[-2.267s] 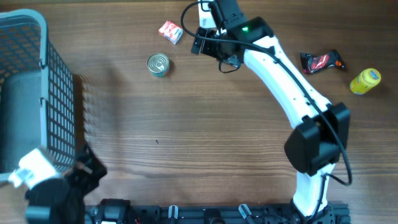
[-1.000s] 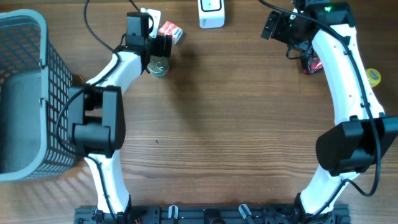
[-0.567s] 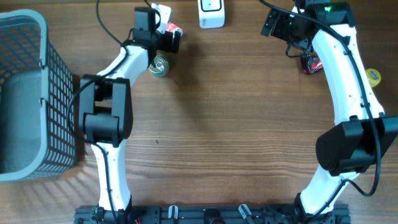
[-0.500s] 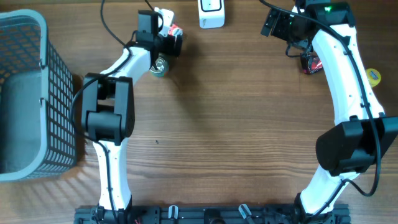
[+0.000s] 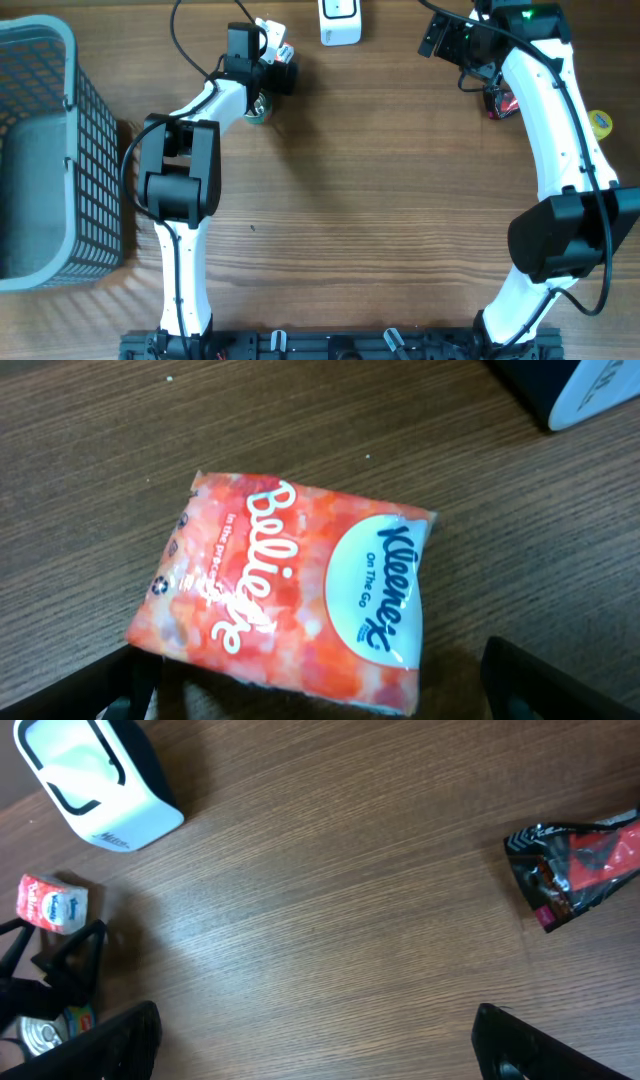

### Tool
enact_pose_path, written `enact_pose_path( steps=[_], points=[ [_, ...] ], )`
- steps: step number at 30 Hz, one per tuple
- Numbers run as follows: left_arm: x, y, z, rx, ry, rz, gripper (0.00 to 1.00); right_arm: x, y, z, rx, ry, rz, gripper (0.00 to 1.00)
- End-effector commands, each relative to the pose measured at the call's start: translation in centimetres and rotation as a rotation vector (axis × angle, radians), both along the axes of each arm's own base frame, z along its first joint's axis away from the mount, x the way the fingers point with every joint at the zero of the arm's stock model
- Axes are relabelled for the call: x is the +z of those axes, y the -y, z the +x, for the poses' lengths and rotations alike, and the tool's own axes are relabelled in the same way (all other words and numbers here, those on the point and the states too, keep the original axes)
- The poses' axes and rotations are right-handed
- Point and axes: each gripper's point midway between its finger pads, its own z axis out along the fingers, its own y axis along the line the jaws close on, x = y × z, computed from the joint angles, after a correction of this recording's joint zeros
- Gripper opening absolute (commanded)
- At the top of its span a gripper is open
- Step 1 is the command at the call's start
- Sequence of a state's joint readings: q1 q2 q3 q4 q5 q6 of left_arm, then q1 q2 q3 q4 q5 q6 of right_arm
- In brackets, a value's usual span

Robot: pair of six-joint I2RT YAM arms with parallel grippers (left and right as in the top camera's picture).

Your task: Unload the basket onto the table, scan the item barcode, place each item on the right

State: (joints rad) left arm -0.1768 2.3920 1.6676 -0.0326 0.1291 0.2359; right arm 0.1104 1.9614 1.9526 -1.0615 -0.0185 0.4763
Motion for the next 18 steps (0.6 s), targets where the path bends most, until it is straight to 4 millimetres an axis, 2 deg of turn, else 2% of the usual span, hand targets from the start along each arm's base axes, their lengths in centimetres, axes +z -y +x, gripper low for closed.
enact_pose_path(
  steps=[1, 2, 4, 8, 12, 16, 18],
  points=[
    [-0.6, 0.0, 0.5, -0.013, 0.012, 0.016, 0.91, 0.9, -0.2, -0.1, -0.016, 0.016, 0.022, 1.00],
    [-0.6, -0.2, 0.5, -0.003, 0.015, 0.024, 0.90, 0.9, -0.2, -0.1, -0.016, 0.016, 0.022, 1.00],
    [-0.7, -0.9, 0.7, 0.030, 0.017, 0.056, 0.82, 0.8, -0.2, -0.2, -0.016, 0.013, 0.021, 1.00],
    [-0.7, -2.1, 0.7, 0.078, 0.015, 0.103, 0.84, 0.7, -0.1, -0.4, -0.016, 0.005, 0.020, 1.00],
    [0.5, -2.0, 0.4, 0.081, 0.006, 0.097, 0.81, 0.7, -0.1, -0.4, -0.016, 0.002, 0.019, 1.00],
    [2.7, -1.1, 0.1, 0.080, 0.019, 0.080, 0.68, 0.7, -0.1, -0.4, -0.016, 0.001, 0.020, 1.00],
    [3.3, -0.5, -0.3, 0.068, 0.014, 0.080, 0.66, 0.6, -0.1, -0.4, -0.015, -0.001, 0.019, 1.00]
  ],
)
